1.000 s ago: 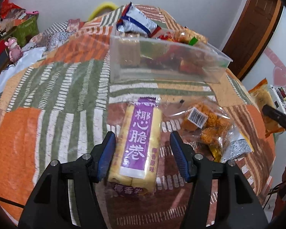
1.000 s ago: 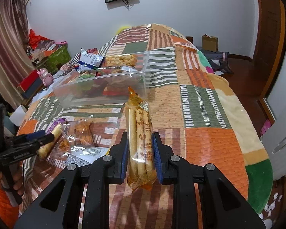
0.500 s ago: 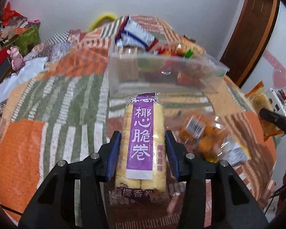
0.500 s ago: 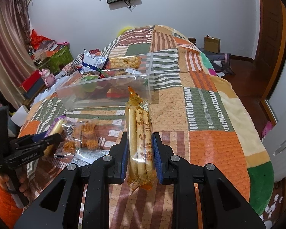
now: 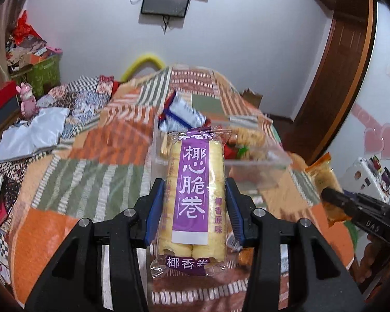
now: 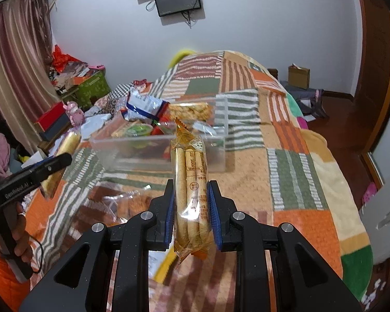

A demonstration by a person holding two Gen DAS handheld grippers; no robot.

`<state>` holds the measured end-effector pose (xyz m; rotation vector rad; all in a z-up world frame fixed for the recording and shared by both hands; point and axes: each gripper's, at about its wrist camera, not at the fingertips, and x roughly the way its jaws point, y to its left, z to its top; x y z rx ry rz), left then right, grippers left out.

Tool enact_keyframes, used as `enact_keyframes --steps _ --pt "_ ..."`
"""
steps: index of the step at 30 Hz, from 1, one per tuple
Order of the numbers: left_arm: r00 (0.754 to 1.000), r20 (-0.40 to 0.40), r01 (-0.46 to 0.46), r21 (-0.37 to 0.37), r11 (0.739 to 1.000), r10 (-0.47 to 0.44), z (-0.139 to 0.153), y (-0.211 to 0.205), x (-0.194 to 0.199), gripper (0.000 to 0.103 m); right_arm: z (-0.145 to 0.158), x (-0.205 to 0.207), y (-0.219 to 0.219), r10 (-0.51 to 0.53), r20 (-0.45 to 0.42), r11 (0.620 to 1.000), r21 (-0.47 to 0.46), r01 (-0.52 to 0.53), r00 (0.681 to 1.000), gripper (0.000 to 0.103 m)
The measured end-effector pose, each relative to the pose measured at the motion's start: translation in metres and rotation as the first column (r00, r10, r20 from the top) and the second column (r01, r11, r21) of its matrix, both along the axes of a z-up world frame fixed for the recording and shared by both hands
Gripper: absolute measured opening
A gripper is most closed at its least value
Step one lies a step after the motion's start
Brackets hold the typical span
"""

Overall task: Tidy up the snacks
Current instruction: 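Carry both packs into the clear box and open both grippers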

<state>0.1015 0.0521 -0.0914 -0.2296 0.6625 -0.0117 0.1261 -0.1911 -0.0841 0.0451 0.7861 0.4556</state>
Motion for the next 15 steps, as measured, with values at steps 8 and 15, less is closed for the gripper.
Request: enact_keyframes --steps 8,15 --pt "0.998 0.058 -0.01 0.037 0.999 0.008 0.027 0.003 0.017 0.046 0.015 0.014 0.011 0.014 0.054 1.0 0.003 -0.014 0.998 0.022" --pt "0.996 0.083 -0.038 0.047 0.998 0.034 0.046 0.02 0.04 0.046 0.022 0.036 0.026 0.03 0.086 1.0 -0.002 -0.03 0.996 0.022"
